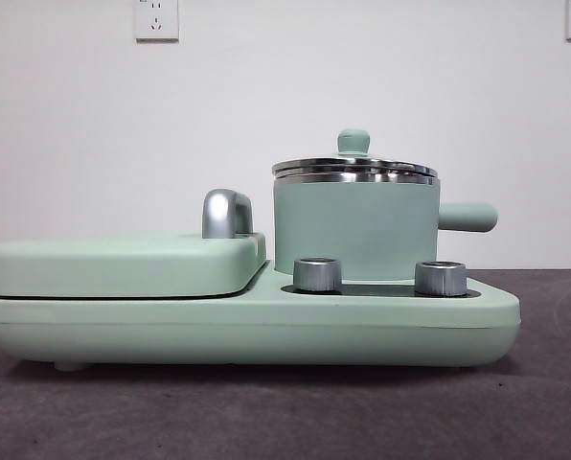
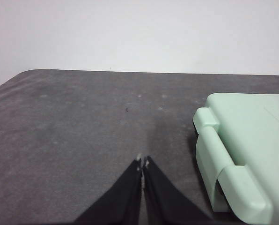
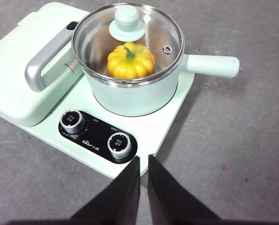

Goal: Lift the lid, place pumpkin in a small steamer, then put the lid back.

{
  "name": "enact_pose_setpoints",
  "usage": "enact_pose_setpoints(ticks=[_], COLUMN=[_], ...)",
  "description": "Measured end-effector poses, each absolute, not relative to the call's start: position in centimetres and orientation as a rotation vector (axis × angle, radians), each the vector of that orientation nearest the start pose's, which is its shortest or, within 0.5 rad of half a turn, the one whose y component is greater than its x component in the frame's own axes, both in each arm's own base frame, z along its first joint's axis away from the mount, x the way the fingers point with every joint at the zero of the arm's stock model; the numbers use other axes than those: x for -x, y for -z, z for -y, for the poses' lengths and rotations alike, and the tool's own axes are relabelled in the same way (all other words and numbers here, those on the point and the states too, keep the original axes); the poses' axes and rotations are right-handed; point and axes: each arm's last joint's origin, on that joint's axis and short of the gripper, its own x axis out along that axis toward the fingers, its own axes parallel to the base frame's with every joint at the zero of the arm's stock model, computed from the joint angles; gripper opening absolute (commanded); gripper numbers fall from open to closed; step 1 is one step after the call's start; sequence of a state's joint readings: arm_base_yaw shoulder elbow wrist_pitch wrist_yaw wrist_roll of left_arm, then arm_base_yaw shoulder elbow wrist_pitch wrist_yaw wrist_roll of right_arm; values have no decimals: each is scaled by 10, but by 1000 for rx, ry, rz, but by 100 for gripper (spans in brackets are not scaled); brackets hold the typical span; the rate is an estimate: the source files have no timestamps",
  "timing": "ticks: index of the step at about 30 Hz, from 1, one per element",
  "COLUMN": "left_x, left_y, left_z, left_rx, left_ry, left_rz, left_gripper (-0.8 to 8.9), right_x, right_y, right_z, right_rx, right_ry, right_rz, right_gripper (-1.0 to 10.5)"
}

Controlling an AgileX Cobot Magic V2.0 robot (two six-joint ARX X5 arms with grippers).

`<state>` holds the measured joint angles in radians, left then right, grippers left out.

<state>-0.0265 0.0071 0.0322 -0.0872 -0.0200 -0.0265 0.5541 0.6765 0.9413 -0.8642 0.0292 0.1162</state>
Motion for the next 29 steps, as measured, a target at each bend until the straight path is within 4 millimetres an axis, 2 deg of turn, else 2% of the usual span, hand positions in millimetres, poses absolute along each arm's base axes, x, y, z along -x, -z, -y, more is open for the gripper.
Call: enact_pose_setpoints(ticks=[4,7,11,12,17,20,22,29], left_x=[-96,-96,-96,-96,-96,-96,-96,-96], left_y=[-166,-166,-165,-166,-166,-166,-166,-166], left_z=[2,2,2,2,2,2,2,2], left_rx=[25,25,25,25,26,26,26,28], left_ry=[6,6,6,6,6,6,6,6], left_rz=[-62,-62,-62,-62,-62,-62,-61,-62], left_gripper=[7,7,7,7,7,7,7,7], right_x=[-95,-94,-96,-98,-101,-100,-99,-96], right_y=[-334,-317,-273,-256,-187,-163,-153,-153], right_z=[-50,-37,-21,-17,-6,-2,-1,0], right_rx=[80,62,63,64,62,61,60,73], right_ry=[-388,-291,-140,-97,-23,8,12,16], right_rz=[-507,-365,-203,-173,-153,-153,-163,-151], right_gripper=[24,24,24,24,24,24,24,24])
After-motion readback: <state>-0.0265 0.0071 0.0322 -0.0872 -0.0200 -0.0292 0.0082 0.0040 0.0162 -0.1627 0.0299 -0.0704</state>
